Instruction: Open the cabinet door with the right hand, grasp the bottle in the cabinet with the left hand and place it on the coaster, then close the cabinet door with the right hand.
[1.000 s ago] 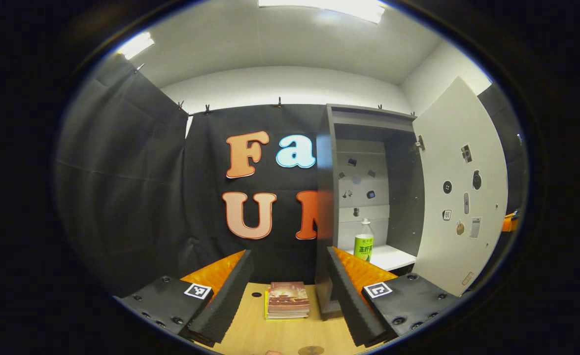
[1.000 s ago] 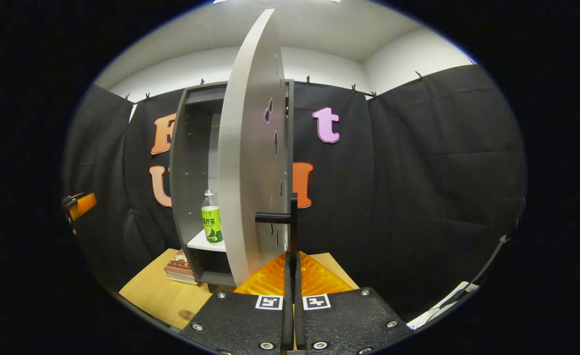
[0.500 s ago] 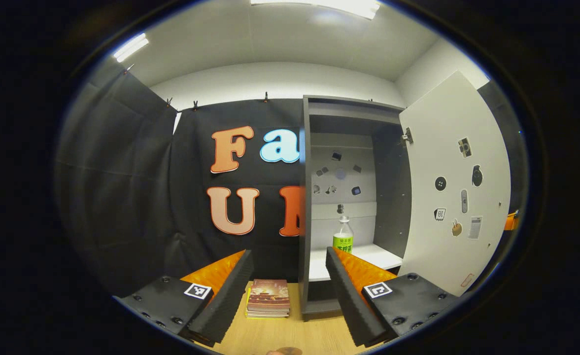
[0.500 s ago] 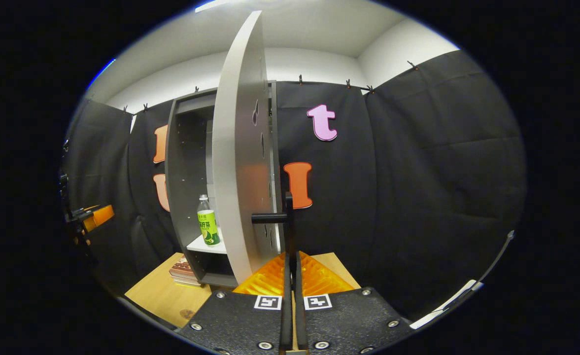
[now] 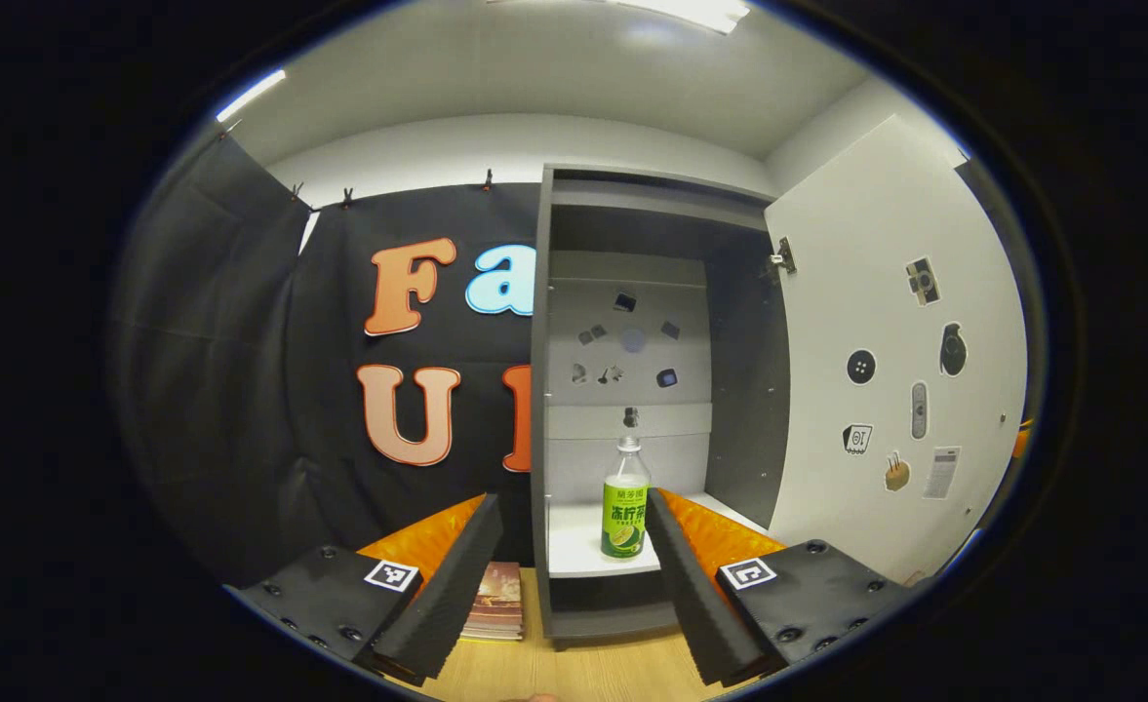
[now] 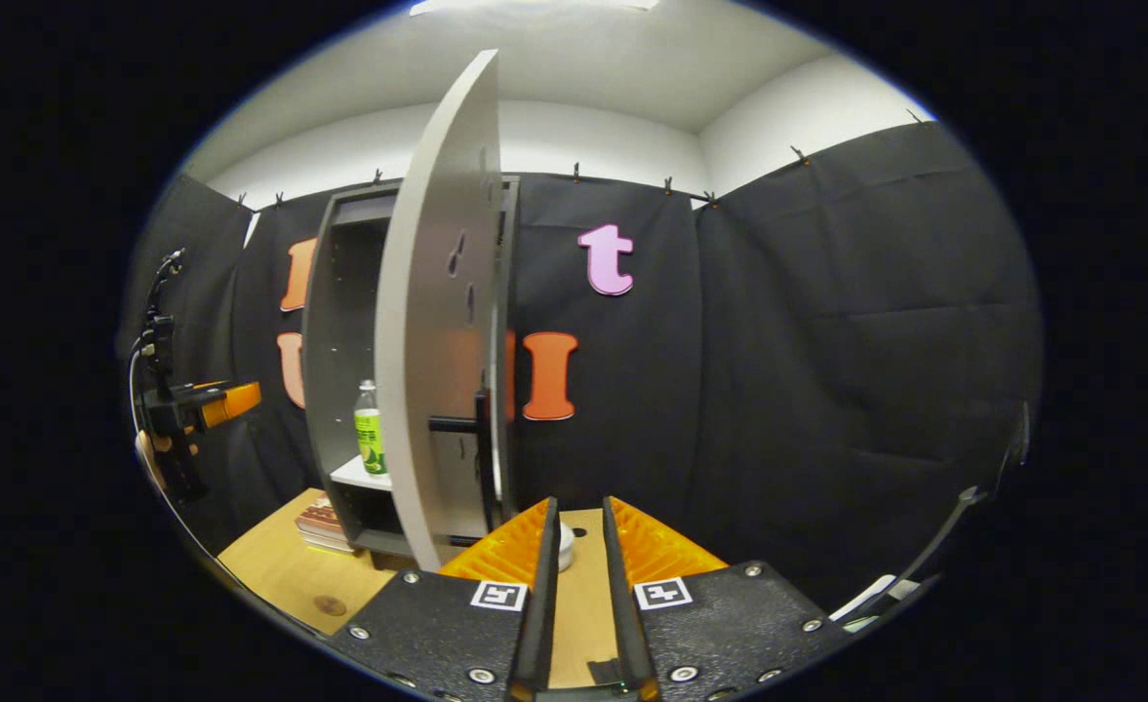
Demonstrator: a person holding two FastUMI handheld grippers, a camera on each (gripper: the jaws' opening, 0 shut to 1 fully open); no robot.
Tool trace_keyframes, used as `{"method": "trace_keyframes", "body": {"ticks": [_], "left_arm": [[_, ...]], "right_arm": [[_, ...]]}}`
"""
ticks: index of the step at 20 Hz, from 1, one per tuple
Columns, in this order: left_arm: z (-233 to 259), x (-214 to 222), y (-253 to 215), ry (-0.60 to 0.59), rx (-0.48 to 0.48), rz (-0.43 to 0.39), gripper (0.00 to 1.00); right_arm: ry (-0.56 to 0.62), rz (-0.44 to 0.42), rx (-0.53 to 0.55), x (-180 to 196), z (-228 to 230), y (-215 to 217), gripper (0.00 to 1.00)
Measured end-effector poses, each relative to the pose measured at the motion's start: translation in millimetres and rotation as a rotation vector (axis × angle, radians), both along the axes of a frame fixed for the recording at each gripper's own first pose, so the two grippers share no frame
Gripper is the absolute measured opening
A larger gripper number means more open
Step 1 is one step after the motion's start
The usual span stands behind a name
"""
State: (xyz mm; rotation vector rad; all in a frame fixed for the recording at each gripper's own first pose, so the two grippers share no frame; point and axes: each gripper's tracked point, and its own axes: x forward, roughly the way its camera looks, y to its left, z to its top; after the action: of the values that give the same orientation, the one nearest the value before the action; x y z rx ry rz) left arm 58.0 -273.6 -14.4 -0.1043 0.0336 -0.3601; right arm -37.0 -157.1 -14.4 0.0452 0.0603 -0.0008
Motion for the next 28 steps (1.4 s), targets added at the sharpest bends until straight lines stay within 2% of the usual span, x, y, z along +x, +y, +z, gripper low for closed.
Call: {"method": "trace_keyframes", "body": {"ticks": [1,2,3,4,5,6,8,9,11,14,15,19,20,21,28], "left_arm": [[2.0,8.8,-10.8,-0.002,-0.005,-0.013,0.97],[3.9,18.2,-22.4,-0.007,-0.006,-0.020,0.94],[3.9,27.0,-29.6,-0.013,-0.002,-0.019,0.97],[3.8,36.4,-38.1,-0.016,0.005,-0.018,1.00],[2.1,46.1,-47.2,-0.020,0.010,-0.021,1.00],[1.5,55.5,-56.3,-0.030,0.011,-0.025,0.96],[-6.4,72.6,-71.5,-0.028,0.024,-0.028,1.00],[-12.9,81.8,-79.9,-0.020,0.035,-0.031,0.94],[-20.2,100.4,-93.4,-0.014,0.048,-0.034,0.93],[-35.9,130.1,-112.7,0.003,0.067,-0.036,1.00],[-40.4,138.3,-117.5,0.005,0.073,-0.037,0.97],[-68.0,170.9,-134.8,0.045,0.090,-0.034,0.97],[-74.7,177.7,-137.9,0.060,0.091,-0.034,0.94],[-82.3,184.4,-141.0,0.072,0.089,-0.035,0.97],[-114.4,203.1,-150.0,0.142,0.075,-0.041,0.95]], "right_arm": [[-0.002,-0.018,0.001,-0.2,0.0,-6.1,0.30],[-0.005,-0.030,0.004,-0.3,0.4,-10.4,0.38],[-0.007,-0.043,0.006,-0.7,0.4,-15.3,0.42],[-0.006,-0.060,0.007,-1.3,-1.1,-22.3,0.52],[-0.003,-0.082,0.011,-0.9,-2.5,-29.1,0.61],[-0.001,-0.102,0.019,-0.3,-3.5,-35.3,0.64],[0.001,-0.132,0.045,2.1,-4.5,-45.1,0.75],[0.001,-0.147,0.059,4.0,-5.3,-50.0,0.78],[0.001,-0.175,0.079,7.1,-6.4,-58.0,0.91],[0.011,-0.211,0.096,6.6,-9.0,-65.8,0.93],[0.014,-0.219,0.103,6.3,-10.0,-65.5,0.93],[0.038,-0.248,0.111,6.6,-16.8,-68.7,0.93],[0.043,-0.257,0.109,8.0,-18.4,-70.9,0.93],[0.048,-0.264,0.107,7.9,-19.8,-72.5,0.93],[0.070,-0.299,0.131,20.0,-31.3,-78.6,0.93]]}}
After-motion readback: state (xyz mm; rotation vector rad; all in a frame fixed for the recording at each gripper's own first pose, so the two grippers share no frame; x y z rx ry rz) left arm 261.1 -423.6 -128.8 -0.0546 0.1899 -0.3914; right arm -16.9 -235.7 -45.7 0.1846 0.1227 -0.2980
